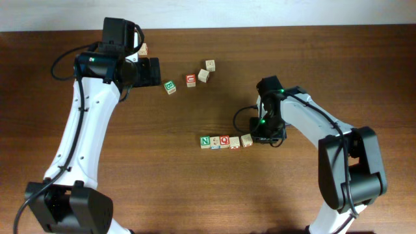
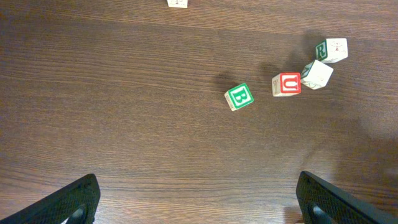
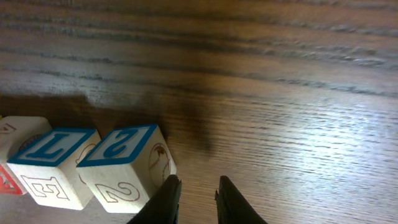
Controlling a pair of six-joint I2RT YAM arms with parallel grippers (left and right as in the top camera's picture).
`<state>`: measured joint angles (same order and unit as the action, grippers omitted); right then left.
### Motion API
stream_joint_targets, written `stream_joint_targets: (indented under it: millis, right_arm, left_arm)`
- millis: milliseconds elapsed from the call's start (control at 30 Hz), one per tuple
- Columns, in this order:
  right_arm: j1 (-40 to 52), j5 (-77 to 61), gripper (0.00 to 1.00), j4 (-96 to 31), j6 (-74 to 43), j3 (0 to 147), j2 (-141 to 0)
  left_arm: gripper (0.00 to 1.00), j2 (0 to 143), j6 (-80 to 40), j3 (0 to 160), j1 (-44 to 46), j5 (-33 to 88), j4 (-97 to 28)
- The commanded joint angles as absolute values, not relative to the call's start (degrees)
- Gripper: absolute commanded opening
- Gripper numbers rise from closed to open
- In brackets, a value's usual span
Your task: Rotate 5 blocks
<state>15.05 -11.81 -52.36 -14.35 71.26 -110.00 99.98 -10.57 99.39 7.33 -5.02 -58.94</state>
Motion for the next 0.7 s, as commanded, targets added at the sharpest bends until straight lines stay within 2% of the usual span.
stream_joint_targets:
  millis: [0,433,667]
  right_arm:
    - [16.43,-13.13,0.22,-51.99,-13.98,70.50,-110.13]
    - [19.16,-13.74,0.22,-51.31,-13.96,70.50,-110.13]
    - [19.73,-19.11,0.21,-51.40,-13.98,70.59,-110.08]
  left_arm:
    - [0.99,100.40,-11.29,100.44,7.35,-5.85,-58.85]
    - [0.99,100.40,-11.29,100.44,7.35,-5.85,-58.85]
    - [0.99,100.40,-11.29,100.44,7.35,-5.85,-58.85]
